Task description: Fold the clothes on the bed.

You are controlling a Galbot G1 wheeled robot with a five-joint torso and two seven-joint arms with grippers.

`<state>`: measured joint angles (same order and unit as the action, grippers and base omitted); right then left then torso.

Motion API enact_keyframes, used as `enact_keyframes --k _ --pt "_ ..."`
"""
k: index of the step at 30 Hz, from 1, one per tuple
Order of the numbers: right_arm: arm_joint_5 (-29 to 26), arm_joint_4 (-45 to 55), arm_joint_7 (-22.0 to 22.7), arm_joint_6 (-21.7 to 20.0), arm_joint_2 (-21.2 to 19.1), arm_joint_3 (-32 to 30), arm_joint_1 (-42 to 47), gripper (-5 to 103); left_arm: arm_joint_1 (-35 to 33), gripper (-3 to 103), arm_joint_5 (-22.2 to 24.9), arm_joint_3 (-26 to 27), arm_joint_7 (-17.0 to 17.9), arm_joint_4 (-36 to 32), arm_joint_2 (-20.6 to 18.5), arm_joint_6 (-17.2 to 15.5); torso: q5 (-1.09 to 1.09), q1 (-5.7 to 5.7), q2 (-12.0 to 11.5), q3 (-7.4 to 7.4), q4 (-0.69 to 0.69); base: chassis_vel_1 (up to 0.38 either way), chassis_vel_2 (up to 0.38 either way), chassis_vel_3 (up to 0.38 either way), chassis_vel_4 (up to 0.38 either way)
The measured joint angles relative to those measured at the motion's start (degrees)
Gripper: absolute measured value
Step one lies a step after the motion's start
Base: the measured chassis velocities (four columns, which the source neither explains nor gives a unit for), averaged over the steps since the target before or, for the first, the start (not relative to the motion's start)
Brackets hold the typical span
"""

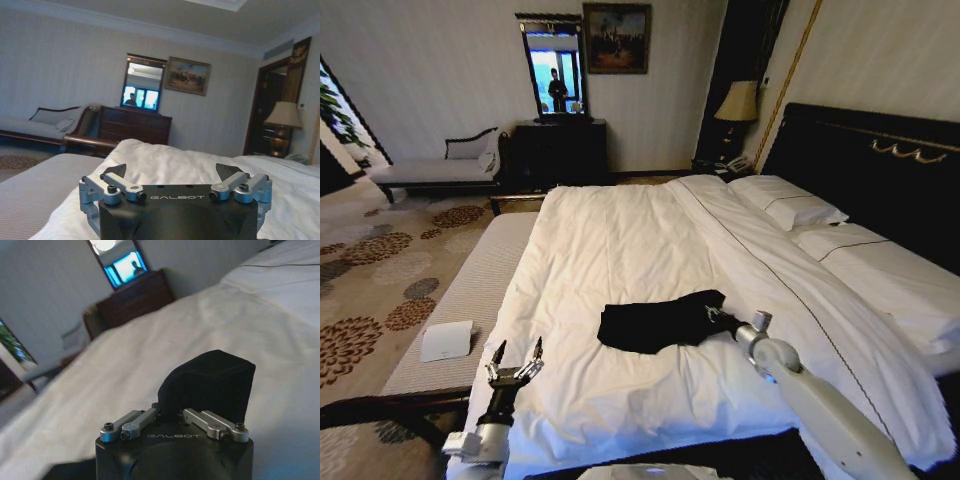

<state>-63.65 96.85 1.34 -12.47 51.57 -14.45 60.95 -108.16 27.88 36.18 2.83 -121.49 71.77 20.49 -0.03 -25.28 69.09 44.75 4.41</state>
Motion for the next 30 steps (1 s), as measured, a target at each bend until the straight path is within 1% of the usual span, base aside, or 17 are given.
enact_keyframes --k 3,6,7,9,10,11,12,13,15,18,19,23,24,25,26,30 --pt "0.7 1.9 0.7 -0.3 1.2 1.0 0.0 4 0.0 102 0.5 0.7 0.1 -0.3 0.1 -0.2 0.01 0.0 0.0 0.0 0.0 0.0 0.0 0.0 0.0" --pt "3.2 2.9 1.4 -0.5 3.9 4.0 -0.5 4 -0.3 100 0.9 1.6 0.1 -1.0 -0.2 -0.5 0.02 0.0 0.0 0.0 0.02 0.0 0.0 0.0 0.0" --pt "3.2 2.9 1.4 -0.5 3.9 4.0 -0.5 4 -0.3 100 0.9 1.6 0.1 -1.0 -0.2 -0.5 0.02 0.0 0.0 0.0 0.02 0.0 0.0 0.0 0.0" --pt "5.7 1.2 1.5 -0.1 6.5 6.1 -1.8 4 -0.3 96 1.1 1.9 0.7 -1.5 -0.2 -0.9 0.02 0.0 0.0 0.0 0.01 0.0 0.0 0.0 0.0" --pt "6.8 -0.5 1.6 0.2 8.2 6.9 -2.5 4 -0.2 99 1.1 2.0 1.0 -1.8 0.0 -1.2 0.0 0.0 0.0 0.0 0.01 0.0 0.0 0.0 0.0" --pt "7.2 -1.5 1.7 0.3 9.3 7.2 -3.0 4 -0.2 99 1.1 2.1 1.1 -1.9 0.1 -1.3 0.01 0.0 0.0 0.0 0.01 0.0 0.0 0.0 0.0" --pt "8.1 -4.1 2.1 0.6 12.1 7.6 -4.0 4 -0.2 100 1.1 2.3 1.2 -2.3 0.3 -1.6 0.02 0.0 0.0 0.01 0.0 0.0 0.0 0.0 0.0" --pt "8.1 -4.1 2.1 0.6 12.1 7.6 -4.0 4 -0.2 100 1.1 2.3 1.2 -2.3 0.3 -1.6 0.02 0.0 0.0 0.01 0.0 0.0 0.0 0.0 0.0" --pt "9.1 -7.4 2.4 1.2 15.6 7.9 -5.0 4 -0.2 100 1.1 2.9 1.3 -2.8 0.4 -1.9 0.03 0.0 0.0 0.01 -0.01 0.0 0.0 0.0 0.0" --pt "9.4 -9.5 3.4 1.7 19.5 7.7 -5.4 4 -0.4 100 1.5 3.7 1.4 -3.6 0.2 -2.2 0.02 0.0 0.0 0.01 0.01 0.0 0.0 0.0 0.0" --pt "9.4 -9.5 3.4 1.7 19.5 7.7 -5.4 4 -0.4 100 1.5 3.7 1.4 -3.6 0.2 -2.2 0.02 0.0 0.0 0.01 0.01 0.0 0.0 0.0 0.0" --pt "9.7 -9.8 3.8 1.9 22.1 7.3 -5.2 4 -0.5 100 1.8 3.5 1.8 -4.2 0.8 -2.6 0.02 0.0 0.0 0.01 0.0 0.0 0.0 0.0 0.0" --pt "9.9 -9.8 3.7 2.0 22.2 7.3 -5.0 4 -0.6 103 1.7 3.2 1.8 -4.3 1.0 -2.6 0.02 0.0 0.0 0.01 0.0 0.0 0.0 0.0 0.0" --pt "9.9 -9.8 3.7 2.0 22.2 7.3 -5.0 4 -0.6 103 1.7 3.2 1.8 -4.3 1.0 -2.6 0.02 0.0 0.0 0.01 0.0 0.0 0.0 0.0 0.0" --pt "10.0 -9.7 3.6 2.0 22.3 7.3 -4.7 4 -0.6 100 1.6 3.0 1.8 -4.3 1.1 -2.6 0.01 0.0 0.0 0.01 0.0 0.0 0.0 0.0 0.0" --pt "10.5 -7.8 2.8 2.1 21.9 7.7 -2.9 4 -1.0 99 1.5 2.2 2.0 -4.8 1.2 -2.6 0.03 0.0 0.0 0.01 0.02 0.0 0.0 0.0 0.0"
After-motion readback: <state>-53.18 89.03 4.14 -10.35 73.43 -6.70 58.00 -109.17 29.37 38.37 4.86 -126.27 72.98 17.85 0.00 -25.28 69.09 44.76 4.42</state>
